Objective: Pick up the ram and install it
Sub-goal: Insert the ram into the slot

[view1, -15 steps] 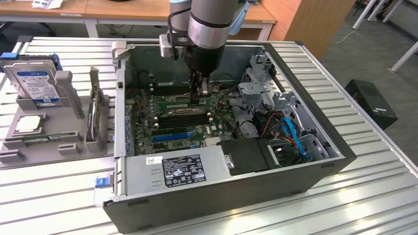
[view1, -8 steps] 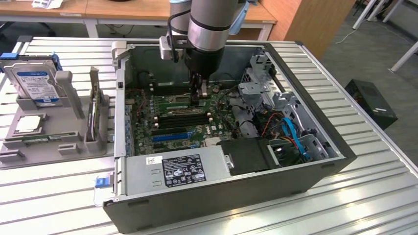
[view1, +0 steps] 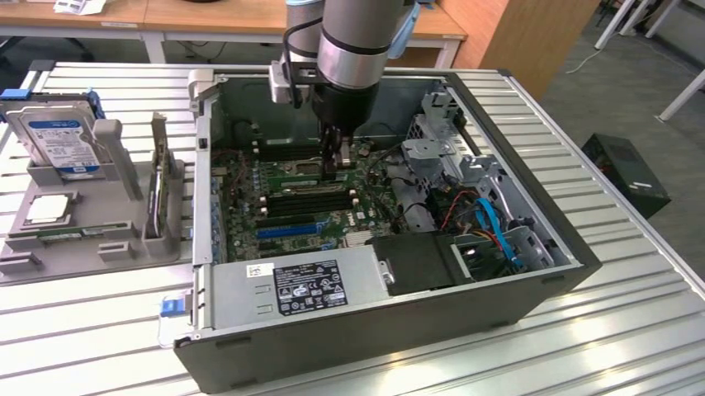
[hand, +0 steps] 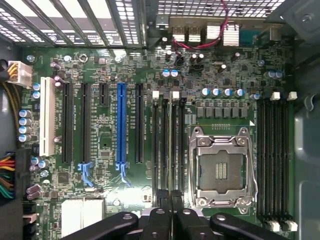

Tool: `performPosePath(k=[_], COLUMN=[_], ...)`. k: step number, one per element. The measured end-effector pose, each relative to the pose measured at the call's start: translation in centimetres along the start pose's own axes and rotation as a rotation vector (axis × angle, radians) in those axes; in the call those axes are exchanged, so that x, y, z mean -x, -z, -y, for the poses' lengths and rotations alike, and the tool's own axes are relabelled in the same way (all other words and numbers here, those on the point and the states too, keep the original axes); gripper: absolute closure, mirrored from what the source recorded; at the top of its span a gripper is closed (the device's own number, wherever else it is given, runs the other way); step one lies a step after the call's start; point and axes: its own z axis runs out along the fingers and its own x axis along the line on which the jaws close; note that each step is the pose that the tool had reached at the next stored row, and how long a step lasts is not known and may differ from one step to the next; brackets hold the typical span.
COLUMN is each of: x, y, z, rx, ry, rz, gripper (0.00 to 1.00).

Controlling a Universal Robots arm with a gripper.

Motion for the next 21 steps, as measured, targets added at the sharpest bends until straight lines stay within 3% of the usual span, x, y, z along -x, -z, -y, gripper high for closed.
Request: performPosePath(k=[14, 21], x=[-0.88, -0.90], y=[0.02, -0.69], z=[0.02, 0.04], rx=[0.0000, -0.0001], ry=[0.000, 0.000], rz=[-0.0002, -0.0001], gripper=[0.88, 0.88])
